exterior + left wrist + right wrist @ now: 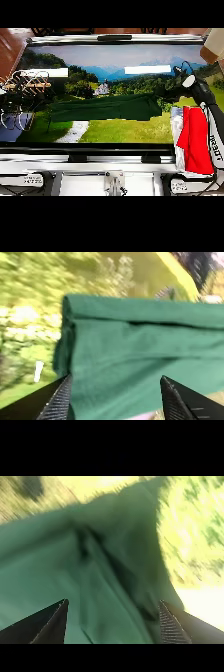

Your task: Fold the shirts.

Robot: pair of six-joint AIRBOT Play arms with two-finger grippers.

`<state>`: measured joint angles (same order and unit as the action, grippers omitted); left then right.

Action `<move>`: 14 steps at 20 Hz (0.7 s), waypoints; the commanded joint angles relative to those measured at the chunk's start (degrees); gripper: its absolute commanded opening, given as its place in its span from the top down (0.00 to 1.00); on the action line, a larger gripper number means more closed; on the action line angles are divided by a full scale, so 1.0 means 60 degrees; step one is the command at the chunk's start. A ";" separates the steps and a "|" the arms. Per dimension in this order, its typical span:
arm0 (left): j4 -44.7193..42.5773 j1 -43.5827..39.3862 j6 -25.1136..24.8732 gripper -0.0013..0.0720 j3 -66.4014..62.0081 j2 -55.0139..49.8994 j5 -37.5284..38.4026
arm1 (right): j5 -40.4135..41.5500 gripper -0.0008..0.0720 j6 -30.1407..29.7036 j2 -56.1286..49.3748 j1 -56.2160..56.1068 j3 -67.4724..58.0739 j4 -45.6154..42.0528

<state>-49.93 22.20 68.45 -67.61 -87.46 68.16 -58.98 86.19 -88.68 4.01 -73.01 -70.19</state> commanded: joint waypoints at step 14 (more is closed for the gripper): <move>0.0018 -0.1268 0.0321 0.10 -0.0255 0.0627 0.0539 | -0.0499 0.09 -0.1588 -0.1818 -0.0222 0.0000 0.1912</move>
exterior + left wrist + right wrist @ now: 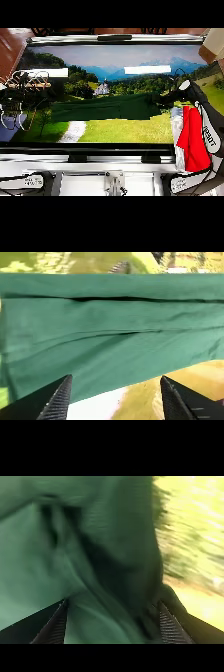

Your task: Fold the shirts.

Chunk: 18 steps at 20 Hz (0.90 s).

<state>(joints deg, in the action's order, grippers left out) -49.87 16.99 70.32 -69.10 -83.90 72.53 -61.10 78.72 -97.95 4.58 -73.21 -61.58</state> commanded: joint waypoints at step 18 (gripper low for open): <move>0.3096 -0.6648 0.0379 0.94 0.0055 -0.1410 -0.2590 | -0.2597 0.89 0.1093 0.5206 -0.1319 0.0033 0.1789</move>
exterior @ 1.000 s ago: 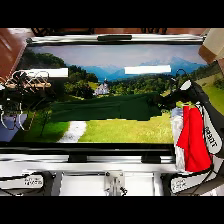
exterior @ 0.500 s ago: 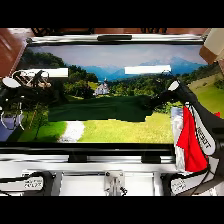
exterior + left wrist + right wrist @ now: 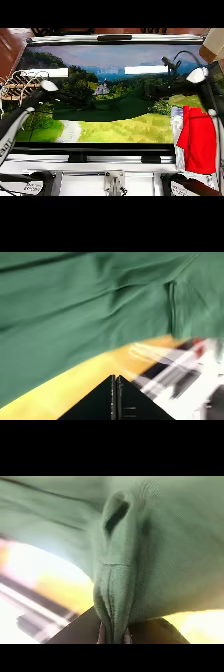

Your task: Fold the shirts.

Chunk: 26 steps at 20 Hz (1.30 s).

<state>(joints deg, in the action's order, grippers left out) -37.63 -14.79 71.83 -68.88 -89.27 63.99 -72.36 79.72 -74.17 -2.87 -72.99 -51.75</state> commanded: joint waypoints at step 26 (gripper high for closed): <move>-0.0601 0.3344 -0.0175 0.94 0.1253 0.5096 -0.0244 | 0.1512 0.89 0.2488 0.0219 -0.3402 -0.0007 -0.0597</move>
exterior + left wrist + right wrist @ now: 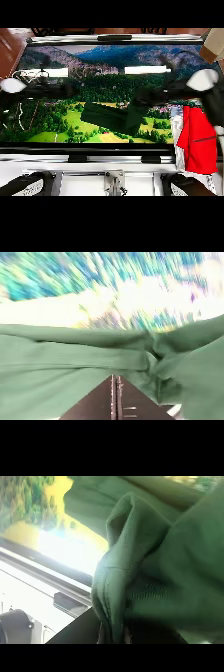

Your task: Fold the shirts.

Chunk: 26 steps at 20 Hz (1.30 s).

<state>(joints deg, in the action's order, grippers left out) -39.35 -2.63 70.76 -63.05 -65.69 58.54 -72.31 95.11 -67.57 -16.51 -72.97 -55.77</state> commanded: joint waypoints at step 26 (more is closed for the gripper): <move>-0.0703 0.2823 -0.0095 0.94 0.2368 0.3530 0.1504 | 0.1002 0.14 0.0259 -0.2357 0.0812 0.2029 -0.0783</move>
<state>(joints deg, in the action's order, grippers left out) -43.53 14.28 70.24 -48.86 -44.56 67.61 -73.52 96.31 -81.45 -12.12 -65.04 -64.38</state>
